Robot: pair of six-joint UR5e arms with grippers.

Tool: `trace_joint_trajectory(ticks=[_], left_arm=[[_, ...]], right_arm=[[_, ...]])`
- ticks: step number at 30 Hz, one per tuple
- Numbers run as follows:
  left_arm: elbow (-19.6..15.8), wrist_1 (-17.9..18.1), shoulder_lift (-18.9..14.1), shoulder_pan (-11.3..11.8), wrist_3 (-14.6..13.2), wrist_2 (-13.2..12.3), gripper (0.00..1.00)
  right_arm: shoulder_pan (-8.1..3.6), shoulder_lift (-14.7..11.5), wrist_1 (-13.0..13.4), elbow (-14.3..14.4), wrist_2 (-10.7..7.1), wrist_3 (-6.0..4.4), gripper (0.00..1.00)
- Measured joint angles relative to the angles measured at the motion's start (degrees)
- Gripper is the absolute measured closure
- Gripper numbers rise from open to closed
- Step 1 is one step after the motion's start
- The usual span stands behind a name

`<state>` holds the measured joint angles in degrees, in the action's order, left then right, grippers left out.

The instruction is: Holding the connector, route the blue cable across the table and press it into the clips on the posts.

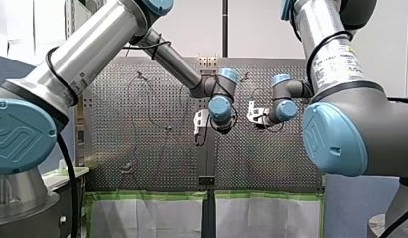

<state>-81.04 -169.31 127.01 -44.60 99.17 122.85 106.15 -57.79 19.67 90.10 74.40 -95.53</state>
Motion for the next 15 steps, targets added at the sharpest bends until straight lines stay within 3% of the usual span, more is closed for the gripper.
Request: trace_joint_trajectory(ticks=[6, 15], left_arm=[[2.52, 2.52, 2.25, -2.42, 0.16, 1.23, 0.00], [6.93, -0.09, 6.63, -1.75, 1.23, 2.26, 0.00]], right_arm=[[-0.03, -0.01, -0.07, 0.02, -0.87, 0.05, 1.00], [-0.46, -0.01, -0.14, 0.00, -1.00, -0.08, 1.00]])
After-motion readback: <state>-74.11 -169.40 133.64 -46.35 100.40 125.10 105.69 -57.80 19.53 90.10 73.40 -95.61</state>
